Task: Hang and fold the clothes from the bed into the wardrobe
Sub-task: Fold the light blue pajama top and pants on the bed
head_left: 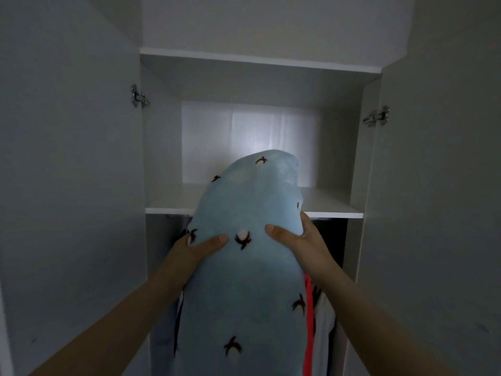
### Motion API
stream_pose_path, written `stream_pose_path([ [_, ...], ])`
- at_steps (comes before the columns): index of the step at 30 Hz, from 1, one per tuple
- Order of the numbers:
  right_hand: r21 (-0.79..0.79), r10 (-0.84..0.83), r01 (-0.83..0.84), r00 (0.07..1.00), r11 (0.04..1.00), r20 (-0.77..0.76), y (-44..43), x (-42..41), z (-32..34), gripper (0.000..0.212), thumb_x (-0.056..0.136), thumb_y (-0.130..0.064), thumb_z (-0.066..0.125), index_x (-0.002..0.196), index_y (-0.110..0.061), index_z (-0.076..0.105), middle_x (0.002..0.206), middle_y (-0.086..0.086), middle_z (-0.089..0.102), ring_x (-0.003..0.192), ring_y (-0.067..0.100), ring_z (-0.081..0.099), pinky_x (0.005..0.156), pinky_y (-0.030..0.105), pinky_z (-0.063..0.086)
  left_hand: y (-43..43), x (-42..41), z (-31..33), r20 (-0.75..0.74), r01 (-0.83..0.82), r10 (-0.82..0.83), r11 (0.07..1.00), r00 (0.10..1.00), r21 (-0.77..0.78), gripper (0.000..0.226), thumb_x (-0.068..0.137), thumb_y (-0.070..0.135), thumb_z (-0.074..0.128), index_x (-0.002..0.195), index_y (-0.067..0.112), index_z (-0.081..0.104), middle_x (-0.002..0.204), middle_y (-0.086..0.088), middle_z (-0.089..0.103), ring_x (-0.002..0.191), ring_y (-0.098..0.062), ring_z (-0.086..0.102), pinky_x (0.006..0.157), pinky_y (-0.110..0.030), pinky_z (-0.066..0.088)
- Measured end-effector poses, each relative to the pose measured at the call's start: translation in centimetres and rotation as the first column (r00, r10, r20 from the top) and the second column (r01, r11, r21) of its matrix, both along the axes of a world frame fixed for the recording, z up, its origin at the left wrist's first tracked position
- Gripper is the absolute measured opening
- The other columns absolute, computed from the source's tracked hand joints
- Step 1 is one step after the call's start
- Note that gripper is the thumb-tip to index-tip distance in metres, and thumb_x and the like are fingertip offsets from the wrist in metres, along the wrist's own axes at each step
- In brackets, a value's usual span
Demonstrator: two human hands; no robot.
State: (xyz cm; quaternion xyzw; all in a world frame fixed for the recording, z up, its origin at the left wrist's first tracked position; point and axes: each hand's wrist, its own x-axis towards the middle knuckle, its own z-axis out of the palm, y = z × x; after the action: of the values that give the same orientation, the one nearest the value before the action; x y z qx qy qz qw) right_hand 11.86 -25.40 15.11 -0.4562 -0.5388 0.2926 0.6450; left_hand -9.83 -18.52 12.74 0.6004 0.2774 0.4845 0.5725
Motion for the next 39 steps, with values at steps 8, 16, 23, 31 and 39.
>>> stream_pose_path([
  [8, 0.036, 0.071, -0.072, 0.997, 0.997, 0.029, 14.6, 3.4, 0.6, 0.049, 0.062, -0.045, 0.083, 0.105, -0.039, 0.060, 0.094, -0.022, 0.071, 0.083, -0.001, 0.068, 0.060, 0.015, 0.054, 11.8, 2.6, 1.1, -0.018, -0.150, 0.150, 0.989, 0.989, -0.010, 0.057, 0.062, 0.037, 0.082, 0.113, 0.018, 0.068, 0.104, -0.005, 0.073, 0.093, -0.027, 0.071, 0.077, -0.042, 0.059],
  [16, 0.023, 0.157, -0.157, 0.987, 0.987, -0.009, 27.1, 3.6, 2.1, 0.050, 0.066, -0.052, 0.080, 0.109, -0.036, 0.060, 0.101, -0.013, 0.071, 0.083, 0.002, 0.069, 0.060, 0.016, 0.054, 21.8, 2.7, 3.8, -0.026, -0.216, 0.216, 0.976, 0.976, 0.002, 0.049, 0.067, 0.036, 0.077, 0.111, 0.016, 0.069, 0.101, -0.005, 0.074, 0.090, -0.024, 0.072, 0.068, -0.033, 0.059],
  [23, -0.007, 0.185, -0.186, 0.981, 0.983, -0.060, 37.3, 1.3, 4.5, 0.039, 0.080, -0.038, 0.074, 0.114, -0.022, 0.064, 0.107, -0.001, 0.072, 0.092, 0.015, 0.071, 0.073, 0.029, 0.058, 30.8, -0.2, 7.1, -0.054, -0.173, 0.173, 0.985, 0.983, 0.002, 0.051, 0.066, 0.037, 0.074, 0.111, 0.013, 0.067, 0.102, -0.010, 0.073, 0.091, -0.025, 0.071, 0.065, -0.029, 0.059],
  [31, -0.018, 0.184, -0.188, 0.976, 0.982, -0.115, 47.3, 0.0, 7.3, 0.033, 0.080, -0.039, 0.073, 0.108, -0.024, 0.063, 0.101, -0.004, 0.073, 0.084, 0.012, 0.072, 0.059, 0.021, 0.056, 41.5, -1.5, 10.0, -0.119, -0.135, 0.139, 0.990, 0.983, 0.041, 0.049, 0.067, 0.033, 0.078, 0.112, 0.018, 0.066, 0.103, -0.006, 0.074, 0.092, -0.023, 0.071, 0.065, -0.030, 0.058],
  [39, -0.266, 0.145, -0.170, 0.983, 0.949, -0.109, 57.9, -0.1, 4.9, 0.067, 0.084, -0.039, 0.071, 0.136, -0.004, 0.049, 0.130, 0.015, 0.059, 0.104, 0.027, 0.061, 0.080, 0.033, 0.051, 50.2, -1.0, 8.4, -0.346, -0.345, 0.311, 0.938, 0.885, -0.040, 0.066, 0.069, 0.041, 0.081, 0.126, 0.016, 0.059, 0.116, -0.006, 0.068, 0.100, -0.024, 0.067, 0.092, -0.039, 0.053],
])
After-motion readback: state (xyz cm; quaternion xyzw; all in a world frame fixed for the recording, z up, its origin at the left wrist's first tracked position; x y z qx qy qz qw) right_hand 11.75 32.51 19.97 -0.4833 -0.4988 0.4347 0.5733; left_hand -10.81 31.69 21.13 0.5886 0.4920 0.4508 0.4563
